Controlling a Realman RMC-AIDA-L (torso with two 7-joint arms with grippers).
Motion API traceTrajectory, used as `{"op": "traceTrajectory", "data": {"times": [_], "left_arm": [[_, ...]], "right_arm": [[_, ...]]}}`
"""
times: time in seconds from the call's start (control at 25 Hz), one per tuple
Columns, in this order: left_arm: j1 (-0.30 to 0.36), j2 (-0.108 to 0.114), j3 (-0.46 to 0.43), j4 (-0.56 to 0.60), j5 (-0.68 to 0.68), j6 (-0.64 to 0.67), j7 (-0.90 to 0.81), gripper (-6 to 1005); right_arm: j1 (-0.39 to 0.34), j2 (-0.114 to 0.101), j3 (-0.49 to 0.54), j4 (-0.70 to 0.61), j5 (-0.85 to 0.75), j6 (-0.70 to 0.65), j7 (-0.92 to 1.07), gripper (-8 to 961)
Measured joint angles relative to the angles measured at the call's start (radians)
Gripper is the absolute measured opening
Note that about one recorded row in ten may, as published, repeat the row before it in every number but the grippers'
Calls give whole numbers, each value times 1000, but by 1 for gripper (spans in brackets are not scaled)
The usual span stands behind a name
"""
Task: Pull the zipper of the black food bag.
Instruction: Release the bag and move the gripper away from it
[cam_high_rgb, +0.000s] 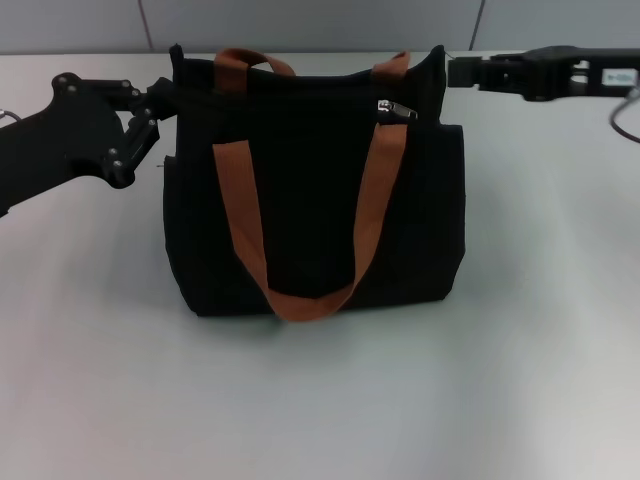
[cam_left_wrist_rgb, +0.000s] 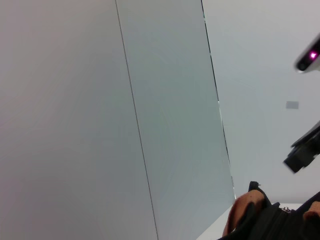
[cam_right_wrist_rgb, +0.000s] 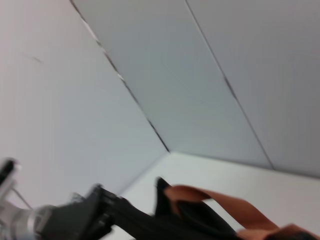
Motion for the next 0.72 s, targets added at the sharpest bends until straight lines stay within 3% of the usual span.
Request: {"op": "traceTrajectory", "data": {"times": [0.36,0.52,0.72], "left_arm": [[7,-20,0,-18,0,-46,-28,32],[15,-20,0,-25,1,-53,-59,32],[26,-16,0,-25,1,-52,-95,32]], "right_arm": [[-83,-40,82,319,201,-177,-533,309],[-119,-47,87,426,193,-300,-784,393],[-157,-38,81,447,61,-345,-922,498]]}}
